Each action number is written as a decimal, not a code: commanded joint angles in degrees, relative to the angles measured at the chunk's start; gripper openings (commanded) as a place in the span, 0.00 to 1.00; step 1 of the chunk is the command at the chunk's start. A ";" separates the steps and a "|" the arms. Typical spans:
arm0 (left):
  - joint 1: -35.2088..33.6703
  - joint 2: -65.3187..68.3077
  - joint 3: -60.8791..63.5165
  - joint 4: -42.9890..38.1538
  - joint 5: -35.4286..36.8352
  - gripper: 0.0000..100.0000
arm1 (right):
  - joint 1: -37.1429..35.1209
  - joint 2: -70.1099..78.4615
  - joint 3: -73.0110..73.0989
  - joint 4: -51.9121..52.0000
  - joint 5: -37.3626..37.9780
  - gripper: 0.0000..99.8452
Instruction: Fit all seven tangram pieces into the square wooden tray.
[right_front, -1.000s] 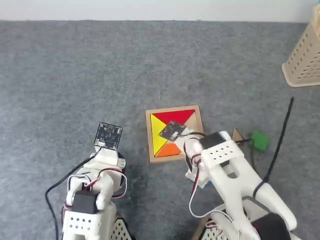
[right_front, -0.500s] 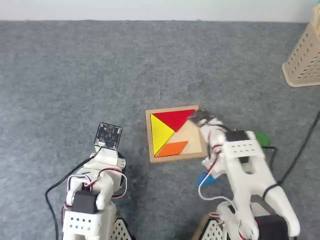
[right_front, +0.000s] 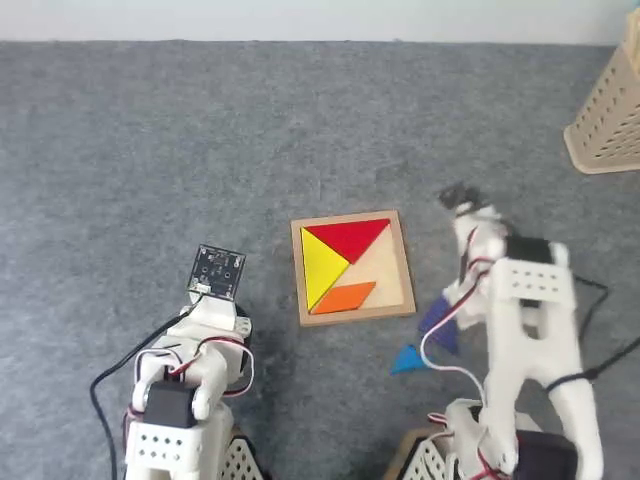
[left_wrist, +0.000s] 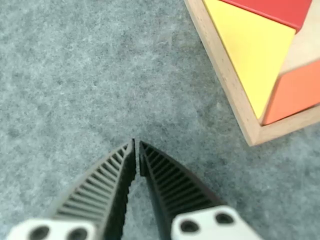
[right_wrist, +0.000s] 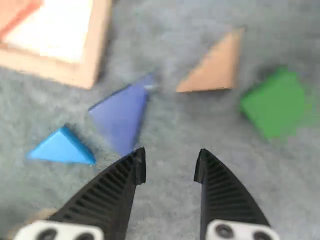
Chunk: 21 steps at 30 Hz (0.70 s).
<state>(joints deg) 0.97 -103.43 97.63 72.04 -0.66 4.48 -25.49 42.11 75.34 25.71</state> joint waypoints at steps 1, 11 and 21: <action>0.00 -1.23 -1.10 0.35 0.35 0.01 | 3.56 2.59 -8.35 2.15 -6.15 0.17; 0.00 -1.23 -1.10 0.35 0.35 0.01 | 9.27 21.58 -16.09 -2.59 -11.96 0.17; 0.00 -1.23 -1.10 0.35 0.35 0.01 | -4.18 20.18 -19.69 -3.38 -14.95 0.17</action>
<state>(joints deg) 1.05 -103.43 97.63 72.04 -0.66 4.75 -2.90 26.37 72.79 12.35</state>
